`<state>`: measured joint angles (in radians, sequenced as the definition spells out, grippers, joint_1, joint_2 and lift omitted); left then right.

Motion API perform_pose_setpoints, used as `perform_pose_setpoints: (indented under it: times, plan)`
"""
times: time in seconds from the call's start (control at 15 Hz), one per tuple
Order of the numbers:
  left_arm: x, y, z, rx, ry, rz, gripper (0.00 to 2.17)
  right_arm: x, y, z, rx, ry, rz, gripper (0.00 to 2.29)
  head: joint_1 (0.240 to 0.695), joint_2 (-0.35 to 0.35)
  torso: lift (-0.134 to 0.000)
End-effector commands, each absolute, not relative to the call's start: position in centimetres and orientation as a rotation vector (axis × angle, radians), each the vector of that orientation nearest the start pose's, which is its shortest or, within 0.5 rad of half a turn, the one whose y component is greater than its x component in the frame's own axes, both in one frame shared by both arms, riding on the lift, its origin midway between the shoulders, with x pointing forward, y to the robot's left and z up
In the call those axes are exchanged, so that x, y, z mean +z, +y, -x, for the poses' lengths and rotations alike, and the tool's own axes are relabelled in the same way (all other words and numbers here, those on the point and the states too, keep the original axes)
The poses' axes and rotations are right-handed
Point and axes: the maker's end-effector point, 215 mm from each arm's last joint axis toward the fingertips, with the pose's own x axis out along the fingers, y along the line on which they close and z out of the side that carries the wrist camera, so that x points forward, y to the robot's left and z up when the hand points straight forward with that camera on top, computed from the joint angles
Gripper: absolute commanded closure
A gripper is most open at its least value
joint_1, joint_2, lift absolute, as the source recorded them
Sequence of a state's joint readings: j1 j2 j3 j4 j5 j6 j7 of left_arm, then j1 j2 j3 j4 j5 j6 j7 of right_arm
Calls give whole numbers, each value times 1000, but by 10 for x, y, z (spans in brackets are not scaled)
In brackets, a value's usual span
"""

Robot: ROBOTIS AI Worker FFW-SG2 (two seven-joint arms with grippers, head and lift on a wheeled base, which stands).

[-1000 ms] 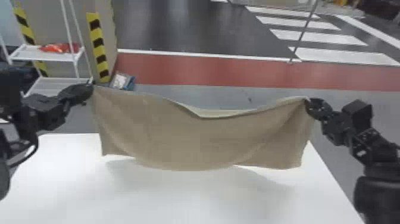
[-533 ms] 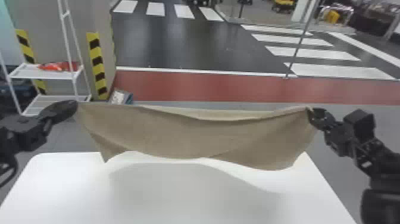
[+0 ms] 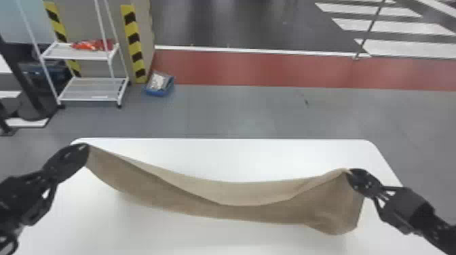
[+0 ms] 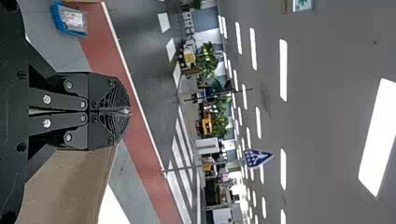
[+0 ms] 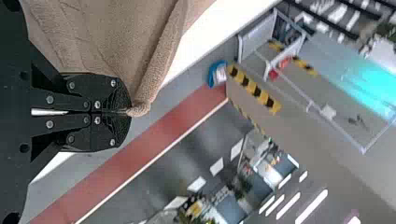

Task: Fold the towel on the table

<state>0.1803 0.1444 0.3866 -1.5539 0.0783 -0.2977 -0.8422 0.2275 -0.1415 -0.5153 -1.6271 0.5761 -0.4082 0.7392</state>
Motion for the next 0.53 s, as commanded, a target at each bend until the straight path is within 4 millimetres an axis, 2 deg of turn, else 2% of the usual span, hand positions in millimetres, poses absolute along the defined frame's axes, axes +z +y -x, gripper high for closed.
perform_pose_setpoints:
  times: [0.0,0.13,0.2,0.33,0.47]
  plan:
    - [-367,321,-442,-498,-108,-289,1703,-448,-348,-428,526,240,874,1953,695,-80,0]
    - [-375,329,-422,-512,-123,-339,1703,-467,-333,-408,597,249,899,1956,695,-45,0]
    - [-379,334,-419,-512,-112,-342,1703,-472,-333,-404,610,255,897,1956,695,-36,0]
    - [-374,345,-406,-527,-122,-380,1703,-473,-335,-398,637,263,907,1956,695,-11,0]
    - [-376,354,-395,-548,-110,-392,1703,-479,-318,-380,729,252,931,1953,695,3,0]
